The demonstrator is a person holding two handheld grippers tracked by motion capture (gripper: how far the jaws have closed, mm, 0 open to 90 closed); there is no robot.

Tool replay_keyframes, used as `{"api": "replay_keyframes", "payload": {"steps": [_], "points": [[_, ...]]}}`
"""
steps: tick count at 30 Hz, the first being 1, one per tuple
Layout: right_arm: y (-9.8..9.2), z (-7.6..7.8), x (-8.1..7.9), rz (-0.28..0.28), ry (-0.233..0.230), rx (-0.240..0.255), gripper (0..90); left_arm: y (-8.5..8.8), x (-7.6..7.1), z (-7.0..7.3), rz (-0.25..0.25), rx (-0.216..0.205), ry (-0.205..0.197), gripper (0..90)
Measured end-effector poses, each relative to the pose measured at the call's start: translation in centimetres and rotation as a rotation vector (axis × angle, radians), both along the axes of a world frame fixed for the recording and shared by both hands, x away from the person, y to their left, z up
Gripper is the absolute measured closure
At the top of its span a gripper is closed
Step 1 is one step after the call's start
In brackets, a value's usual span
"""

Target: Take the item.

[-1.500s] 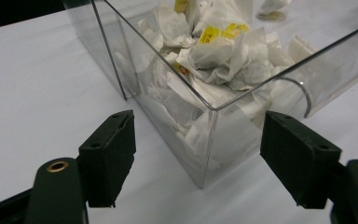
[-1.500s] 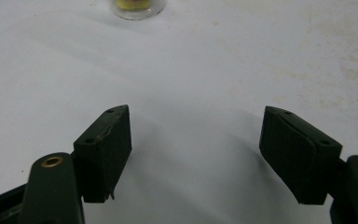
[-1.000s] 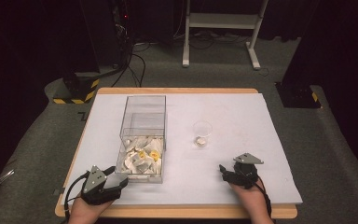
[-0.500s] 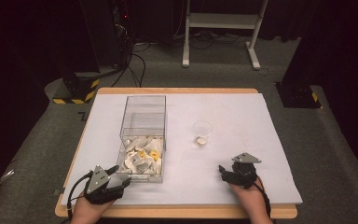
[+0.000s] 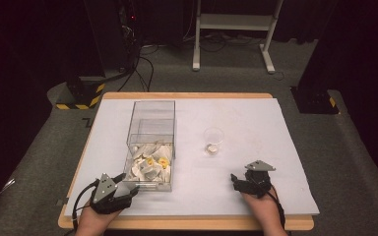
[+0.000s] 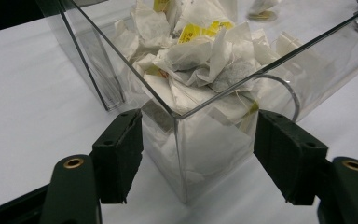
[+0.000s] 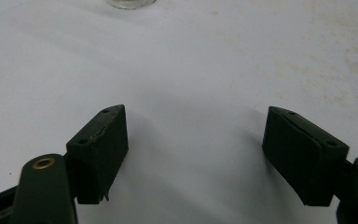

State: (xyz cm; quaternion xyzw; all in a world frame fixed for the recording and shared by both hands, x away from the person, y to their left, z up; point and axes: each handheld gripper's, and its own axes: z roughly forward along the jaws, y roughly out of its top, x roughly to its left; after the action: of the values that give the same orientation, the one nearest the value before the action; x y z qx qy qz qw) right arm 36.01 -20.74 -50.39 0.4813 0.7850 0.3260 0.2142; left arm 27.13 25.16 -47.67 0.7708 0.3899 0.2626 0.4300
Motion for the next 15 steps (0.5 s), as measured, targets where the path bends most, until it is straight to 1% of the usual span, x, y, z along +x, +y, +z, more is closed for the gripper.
{"api": "replay_keyframes", "payload": {"steps": [5, 8, 10, 15], "points": [[0.03, -0.01, -0.05, -0.002, -0.002, -0.001, 22.4, -0.14, 0.36, -0.01, 0.011, 0.006, -0.008, 33.5], [0.01, -0.01, -0.05, -0.004, 0.001, 0.002, 22.4, -0.33, 0.54, -0.02, 0.027, 0.008, -0.013, 34.0], [0.05, -0.03, -0.08, -0.003, -0.008, -0.003, 22.7, -0.39, 0.63, -0.06, 0.031, 0.008, -0.016, 34.2], [0.05, -0.01, -0.11, 0.001, -0.008, -0.004, 23.2, -0.42, 0.86, -0.15, 0.041, 0.003, -0.029, 35.2]]}}
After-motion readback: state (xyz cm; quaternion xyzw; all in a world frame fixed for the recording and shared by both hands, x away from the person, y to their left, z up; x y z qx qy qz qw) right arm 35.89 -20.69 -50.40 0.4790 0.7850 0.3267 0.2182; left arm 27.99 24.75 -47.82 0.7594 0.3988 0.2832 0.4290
